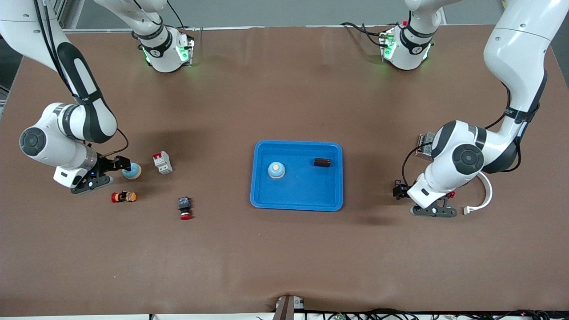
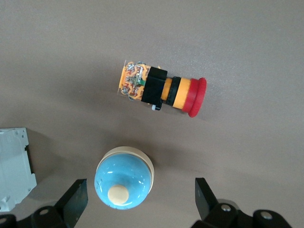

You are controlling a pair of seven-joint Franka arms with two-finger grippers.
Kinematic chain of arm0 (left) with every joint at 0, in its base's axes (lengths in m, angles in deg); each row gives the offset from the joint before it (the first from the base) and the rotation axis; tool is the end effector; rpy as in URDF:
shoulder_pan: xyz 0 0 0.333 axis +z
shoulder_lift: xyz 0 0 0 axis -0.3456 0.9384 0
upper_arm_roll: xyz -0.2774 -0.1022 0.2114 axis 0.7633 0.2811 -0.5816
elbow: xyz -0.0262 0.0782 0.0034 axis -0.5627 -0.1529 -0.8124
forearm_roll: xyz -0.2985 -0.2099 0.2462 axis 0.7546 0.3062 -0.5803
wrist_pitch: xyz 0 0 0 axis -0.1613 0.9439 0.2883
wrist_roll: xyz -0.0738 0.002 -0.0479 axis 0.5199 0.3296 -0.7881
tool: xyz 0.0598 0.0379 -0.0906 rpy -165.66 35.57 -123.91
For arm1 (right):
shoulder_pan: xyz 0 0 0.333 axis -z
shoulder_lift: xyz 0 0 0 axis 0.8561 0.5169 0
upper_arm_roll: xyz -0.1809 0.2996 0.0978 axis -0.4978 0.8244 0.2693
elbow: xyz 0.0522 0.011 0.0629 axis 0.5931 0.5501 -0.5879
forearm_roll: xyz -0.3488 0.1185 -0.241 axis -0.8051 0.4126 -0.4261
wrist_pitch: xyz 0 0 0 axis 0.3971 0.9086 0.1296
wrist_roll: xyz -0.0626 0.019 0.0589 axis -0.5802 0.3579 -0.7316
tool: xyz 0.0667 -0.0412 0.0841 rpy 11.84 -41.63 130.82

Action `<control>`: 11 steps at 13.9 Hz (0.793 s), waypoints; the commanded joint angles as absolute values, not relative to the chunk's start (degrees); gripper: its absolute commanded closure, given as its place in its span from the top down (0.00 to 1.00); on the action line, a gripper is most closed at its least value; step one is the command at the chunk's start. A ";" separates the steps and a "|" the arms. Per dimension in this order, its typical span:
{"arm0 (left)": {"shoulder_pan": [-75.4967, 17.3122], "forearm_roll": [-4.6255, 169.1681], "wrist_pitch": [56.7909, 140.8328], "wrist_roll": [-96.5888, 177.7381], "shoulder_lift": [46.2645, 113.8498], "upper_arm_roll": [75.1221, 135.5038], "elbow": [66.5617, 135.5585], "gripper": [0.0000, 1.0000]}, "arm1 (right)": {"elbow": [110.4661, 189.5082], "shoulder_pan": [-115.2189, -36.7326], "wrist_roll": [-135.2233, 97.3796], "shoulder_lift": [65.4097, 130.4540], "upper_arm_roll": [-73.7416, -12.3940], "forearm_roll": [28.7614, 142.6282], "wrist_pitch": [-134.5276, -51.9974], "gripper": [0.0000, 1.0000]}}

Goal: Place electrolytic capacitor and blue bell in tray
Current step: 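Grasp the second blue button with the right gripper while the left gripper grasps the capacitor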

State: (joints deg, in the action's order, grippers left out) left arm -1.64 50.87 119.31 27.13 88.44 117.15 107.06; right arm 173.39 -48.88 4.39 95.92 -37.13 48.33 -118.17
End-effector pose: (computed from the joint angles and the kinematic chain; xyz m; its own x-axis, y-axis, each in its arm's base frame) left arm 0.6990 -0.1078 0.2431 0.9967 -0.0518 0.0625 -0.0535 -0.9982 0.0269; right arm 0.6051 -0.1014 0.2211 0.9430 0.3283 -0.0535 0.3273 -0.9445 -0.0273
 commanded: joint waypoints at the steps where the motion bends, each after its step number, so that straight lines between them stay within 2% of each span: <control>1: 1.31 52.89 123.41 27.87 86.96 118.71 111.99 1.00 | 176.91 -48.15 4.87 94.33 -36.21 48.15 -121.42 1.00; 6: 1.40 52.45 130.69 26.64 83.63 118.89 120.07 1.00 | 177.18 -48.51 4.79 94.95 -36.13 48.23 -122.49 1.00; 11: 0.79 50.88 131.59 26.28 80.10 118.98 124.83 1.00 | 177.18 -48.86 4.79 95.56 -36.12 48.23 -122.57 1.00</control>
State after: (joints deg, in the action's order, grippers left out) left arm 0.54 51.49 130.77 26.81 83.80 118.76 121.13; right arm 176.23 -48.92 4.40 95.96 -36.37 48.33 -121.74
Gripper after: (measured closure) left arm 0.000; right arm 0.000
